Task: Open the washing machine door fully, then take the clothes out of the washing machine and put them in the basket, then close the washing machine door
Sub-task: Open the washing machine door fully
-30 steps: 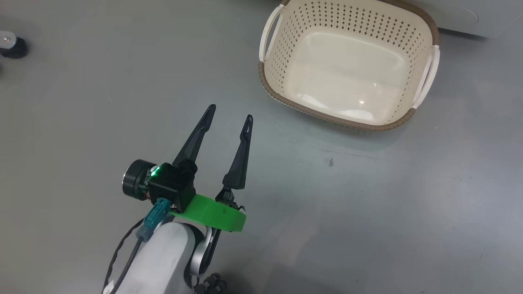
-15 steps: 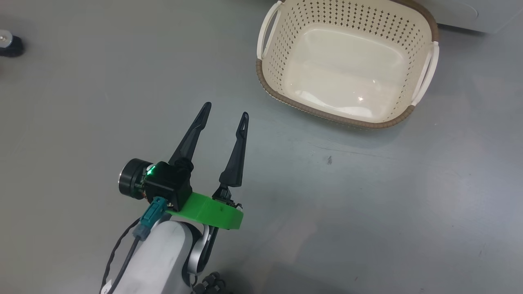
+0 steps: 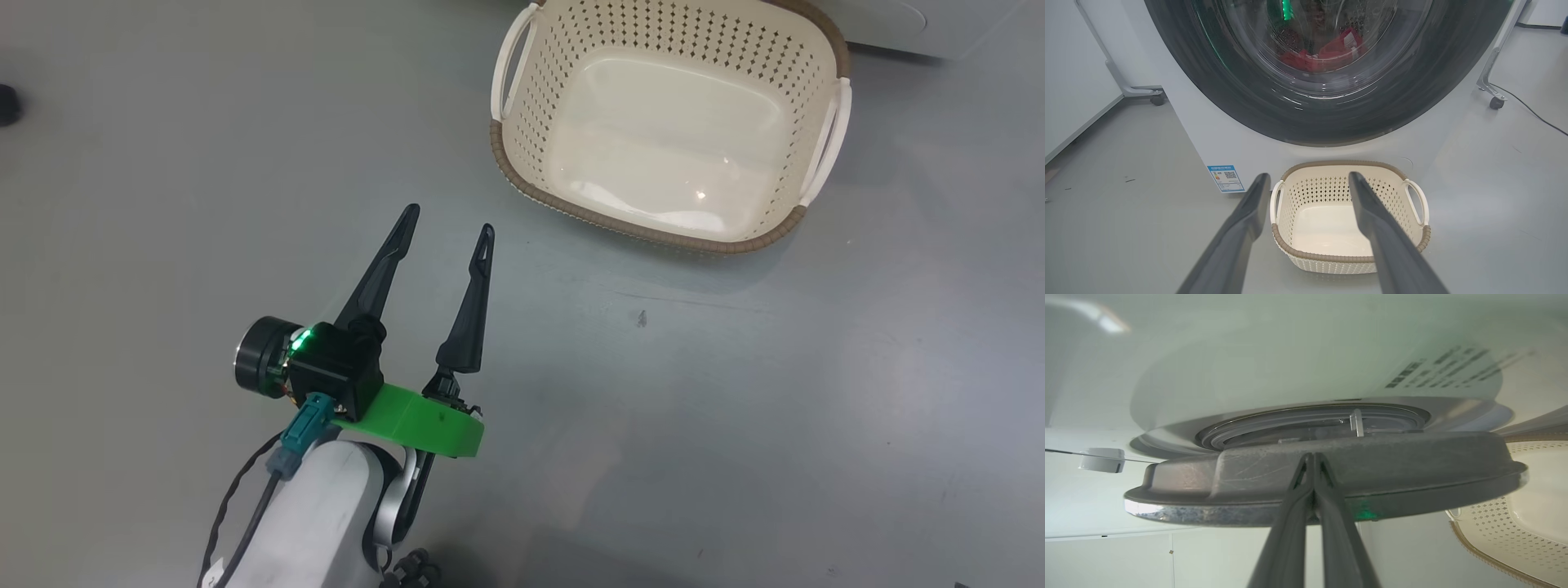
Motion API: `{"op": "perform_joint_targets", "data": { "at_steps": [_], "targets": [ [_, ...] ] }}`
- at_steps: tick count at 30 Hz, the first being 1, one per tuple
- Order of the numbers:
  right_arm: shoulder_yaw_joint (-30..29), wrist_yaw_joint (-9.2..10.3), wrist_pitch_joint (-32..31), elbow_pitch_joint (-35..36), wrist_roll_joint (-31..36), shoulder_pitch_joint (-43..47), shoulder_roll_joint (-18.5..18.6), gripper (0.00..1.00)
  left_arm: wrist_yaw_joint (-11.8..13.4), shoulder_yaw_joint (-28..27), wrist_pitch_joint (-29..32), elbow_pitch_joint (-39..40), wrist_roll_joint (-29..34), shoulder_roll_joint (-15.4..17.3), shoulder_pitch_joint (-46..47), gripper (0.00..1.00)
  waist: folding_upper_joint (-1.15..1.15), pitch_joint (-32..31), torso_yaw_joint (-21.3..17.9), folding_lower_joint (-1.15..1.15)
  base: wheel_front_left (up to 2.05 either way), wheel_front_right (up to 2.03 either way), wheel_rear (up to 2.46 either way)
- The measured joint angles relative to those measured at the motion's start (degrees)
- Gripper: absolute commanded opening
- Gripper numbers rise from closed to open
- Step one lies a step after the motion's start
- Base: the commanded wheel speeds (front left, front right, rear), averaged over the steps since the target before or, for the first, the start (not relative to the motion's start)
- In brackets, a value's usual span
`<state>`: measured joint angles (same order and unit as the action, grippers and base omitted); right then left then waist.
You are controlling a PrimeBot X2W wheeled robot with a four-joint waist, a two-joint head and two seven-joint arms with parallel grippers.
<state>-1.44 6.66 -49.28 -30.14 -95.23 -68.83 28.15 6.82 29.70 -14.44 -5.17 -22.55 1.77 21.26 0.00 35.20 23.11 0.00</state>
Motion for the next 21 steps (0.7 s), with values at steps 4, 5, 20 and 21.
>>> {"op": "perform_joint_targets", "data": {
  "at_steps": [4, 5, 20, 21],
  "targets": [
    [0.14, -0.09, -1.00, -0.29, -0.16, 0.31, 0.20, 0.00, 0.00, -0.26, 0.00, -0.31, 0.24, -0.03, 0.10, 1.00, 0.00, -0.25, -0.49, 0.00, 0.00, 0.00, 0.00],
    [0.12, -0.11, -0.97, -0.27, -0.05, 0.34, 0.23, 0.00, 0.00, -0.21, 0.00, -0.32, 0.25, -0.02, 0.11, 1.00, 0.00, -0.34, -0.63, 0.00, 0.00, 0.00, 0.00],
    [-1.40, -1.51, 3.18, -0.96, 0.90, 0.26, -0.29, 0.00, 0.00, 1.61, 0.00, -0.10, 0.38, -0.12, 0.50, 1.00, 0.00, 0.08, 0.12, 0.00, 0.00, 0.00, 0.00],
    [-1.42, -1.57, 3.34, -0.98, 1.10, 0.20, -0.41, 0.00, 0.00, 1.43, 0.00, -0.07, 0.38, -0.13, 0.51, 1.00, 0.00, 0.14, 0.30, 0.00, 0.00, 0.00, 0.00]
  ]
}}
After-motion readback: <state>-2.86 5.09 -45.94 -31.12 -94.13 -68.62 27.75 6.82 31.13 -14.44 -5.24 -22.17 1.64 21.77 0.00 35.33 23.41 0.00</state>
